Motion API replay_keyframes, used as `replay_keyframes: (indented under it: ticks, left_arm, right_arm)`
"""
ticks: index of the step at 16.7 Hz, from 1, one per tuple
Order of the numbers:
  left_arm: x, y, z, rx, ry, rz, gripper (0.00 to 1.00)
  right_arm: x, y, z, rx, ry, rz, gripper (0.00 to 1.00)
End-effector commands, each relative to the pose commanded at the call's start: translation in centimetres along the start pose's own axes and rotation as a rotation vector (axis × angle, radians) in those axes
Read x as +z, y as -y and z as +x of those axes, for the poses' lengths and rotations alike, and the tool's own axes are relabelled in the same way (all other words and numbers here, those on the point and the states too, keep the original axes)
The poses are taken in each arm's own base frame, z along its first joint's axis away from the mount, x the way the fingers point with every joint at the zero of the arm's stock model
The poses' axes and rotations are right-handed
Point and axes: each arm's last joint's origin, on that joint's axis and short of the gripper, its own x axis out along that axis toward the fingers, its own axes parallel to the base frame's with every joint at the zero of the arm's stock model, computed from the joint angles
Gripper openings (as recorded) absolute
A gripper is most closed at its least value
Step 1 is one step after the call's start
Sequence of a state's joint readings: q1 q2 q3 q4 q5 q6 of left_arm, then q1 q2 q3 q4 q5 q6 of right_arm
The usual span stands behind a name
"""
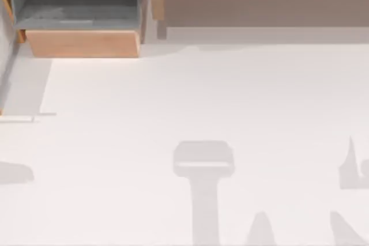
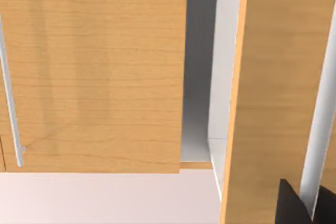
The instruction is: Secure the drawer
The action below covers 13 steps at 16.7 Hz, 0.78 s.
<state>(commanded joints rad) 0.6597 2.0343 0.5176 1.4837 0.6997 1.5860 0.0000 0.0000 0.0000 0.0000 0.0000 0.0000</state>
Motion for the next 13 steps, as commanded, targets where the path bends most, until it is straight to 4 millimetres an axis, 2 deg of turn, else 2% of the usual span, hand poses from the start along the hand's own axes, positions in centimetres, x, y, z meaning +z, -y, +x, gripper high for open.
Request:
replay_keyframes:
  ticks: [2,8,13]
  left_arm:
    - [-0.1,0.2,0.9,-0.007,-0.002,-0.007,0.00]
    - [0.0,-0.1,6.0,0.002,0.000,0.002,0.00]
    - [-0.1,0.1,6.1,-0.007,-0.005,-0.005,0.00]
  right_arm:
    - [0.0,0.0,0.0,0.000,0.000,0.000,1.00]
    - [0.0,0.0,0.0,0.000,0.000,0.000,1.00]
    - [0.0,0.0,0.0,0.000,0.000,0.000,1.00]
